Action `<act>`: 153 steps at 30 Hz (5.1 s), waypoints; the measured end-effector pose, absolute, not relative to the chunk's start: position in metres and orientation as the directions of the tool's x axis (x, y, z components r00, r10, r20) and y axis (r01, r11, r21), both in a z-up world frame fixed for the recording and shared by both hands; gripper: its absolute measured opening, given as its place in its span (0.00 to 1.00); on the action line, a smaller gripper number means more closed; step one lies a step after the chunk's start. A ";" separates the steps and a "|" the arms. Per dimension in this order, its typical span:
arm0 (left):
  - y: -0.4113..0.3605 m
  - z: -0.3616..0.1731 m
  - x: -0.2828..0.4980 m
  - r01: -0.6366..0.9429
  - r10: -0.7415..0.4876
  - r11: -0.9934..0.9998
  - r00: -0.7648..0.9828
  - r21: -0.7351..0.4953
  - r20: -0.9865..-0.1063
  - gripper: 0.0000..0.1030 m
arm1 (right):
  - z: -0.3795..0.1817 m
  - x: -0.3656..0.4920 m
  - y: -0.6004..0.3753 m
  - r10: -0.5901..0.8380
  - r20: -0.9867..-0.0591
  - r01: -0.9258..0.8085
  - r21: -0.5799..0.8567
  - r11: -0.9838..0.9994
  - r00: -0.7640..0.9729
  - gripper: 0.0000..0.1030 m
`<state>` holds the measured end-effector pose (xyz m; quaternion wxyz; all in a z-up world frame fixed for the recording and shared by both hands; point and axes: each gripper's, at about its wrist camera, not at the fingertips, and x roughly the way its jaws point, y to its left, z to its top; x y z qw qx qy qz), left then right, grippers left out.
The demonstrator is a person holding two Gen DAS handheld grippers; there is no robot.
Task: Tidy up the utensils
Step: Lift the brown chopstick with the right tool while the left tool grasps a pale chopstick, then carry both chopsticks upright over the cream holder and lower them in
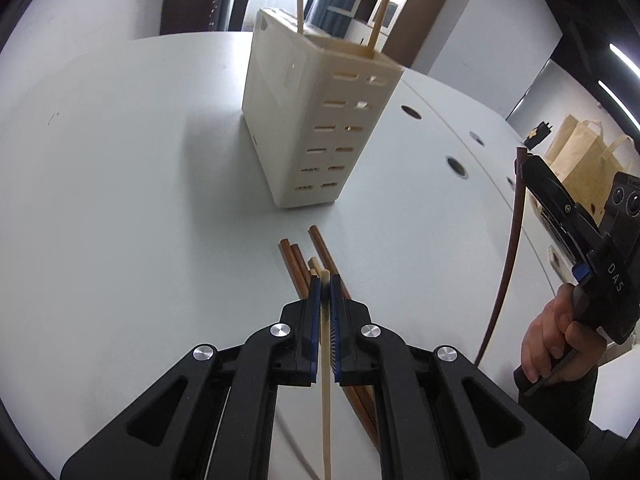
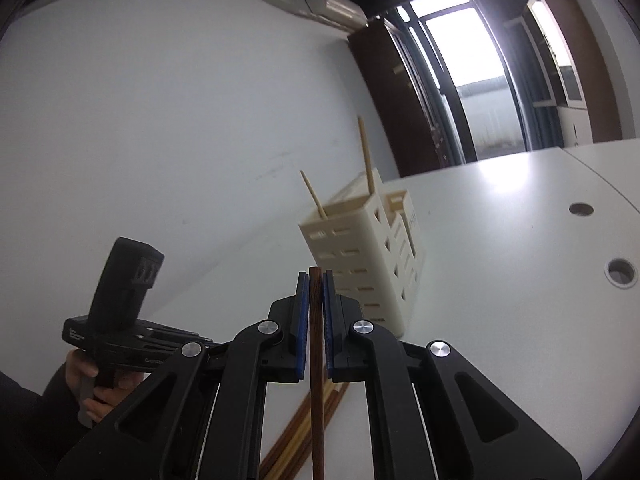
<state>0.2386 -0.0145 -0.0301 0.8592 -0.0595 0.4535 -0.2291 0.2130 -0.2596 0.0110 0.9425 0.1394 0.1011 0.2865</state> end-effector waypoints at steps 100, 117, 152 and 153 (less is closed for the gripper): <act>-0.031 0.180 0.353 0.436 -0.481 0.871 0.852 -0.228 -0.207 0.04 | 0.192 0.265 -0.257 0.405 0.225 -0.444 0.170 0.880 0.886 0.07; -0.076 0.106 0.424 0.520 -0.563 0.817 0.813 -0.248 -0.149 0.04 | 0.147 0.324 -0.262 0.384 0.213 -0.416 0.132 0.900 0.898 0.07; -0.071 0.095 0.390 0.501 -0.522 0.849 0.846 -0.169 -0.108 0.04 | 0.118 0.296 -0.252 0.398 0.125 -0.414 0.141 0.899 0.909 0.08; -0.070 0.092 0.388 0.498 -0.518 0.851 0.848 -0.166 -0.113 0.04 | 0.117 0.295 -0.252 0.398 0.124 -0.413 0.138 0.900 0.909 0.08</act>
